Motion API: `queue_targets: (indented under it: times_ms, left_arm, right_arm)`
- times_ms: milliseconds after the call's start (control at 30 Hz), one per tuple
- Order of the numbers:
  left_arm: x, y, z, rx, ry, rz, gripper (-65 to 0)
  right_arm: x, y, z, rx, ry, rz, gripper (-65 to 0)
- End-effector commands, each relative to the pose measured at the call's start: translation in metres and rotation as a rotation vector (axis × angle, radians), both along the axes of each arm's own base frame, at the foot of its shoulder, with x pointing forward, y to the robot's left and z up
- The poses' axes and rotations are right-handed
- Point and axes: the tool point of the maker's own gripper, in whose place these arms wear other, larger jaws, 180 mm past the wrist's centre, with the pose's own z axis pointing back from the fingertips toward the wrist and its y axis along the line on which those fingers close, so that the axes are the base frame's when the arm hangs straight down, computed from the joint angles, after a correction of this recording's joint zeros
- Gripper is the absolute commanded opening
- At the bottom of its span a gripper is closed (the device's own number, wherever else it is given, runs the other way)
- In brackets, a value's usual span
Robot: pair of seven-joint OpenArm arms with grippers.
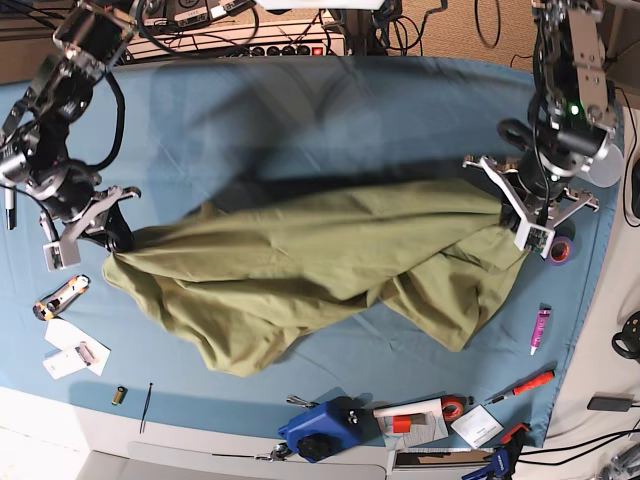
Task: Layout the t-shirt on the table in an organized manner, then fold the t-shirt properly
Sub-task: 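Stretch the shirt between both grippers, pulling them apart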
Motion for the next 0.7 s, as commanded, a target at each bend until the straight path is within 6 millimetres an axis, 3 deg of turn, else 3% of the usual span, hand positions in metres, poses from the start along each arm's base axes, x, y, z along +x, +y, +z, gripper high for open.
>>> queue_targets:
  times_ms: [0,200,333,533,600,667]
  left_arm:
    - [0.007,0.002,0.013,0.012,-0.058,-0.005,-65.0]
    - [0.023,0.013,-0.007,-0.008,-0.043,0.021,-65.0]
    - [0.045,0.027,-0.026,-0.033,-0.025,0.066,-65.0]
    - [0.085,0.038,-0.024,-0.098,-0.073,0.106,-63.9]
    - [0.093,0.040,-0.020,-0.101,-0.083,0.113,-50.8]
    - [0.097,0.041,-0.018,-0.102,-0.090,0.115,-39.5]
  right_arm:
    - [0.004,-0.004,0.012,-0.020,-0.050,0.000,-65.0]
    - [0.012,-0.031,-0.013,-0.031,-0.039,-0.100,-65.0]
    - [0.024,-0.049,-0.040,0.030,0.006,-0.164,-65.0]
    - [0.047,-0.054,-0.067,0.151,0.073,-0.187,-65.0]
    - [0.053,-0.051,-0.066,0.158,0.069,-0.158,-62.0]
    - [0.060,-0.050,-0.058,0.168,0.046,-0.155,-51.4]
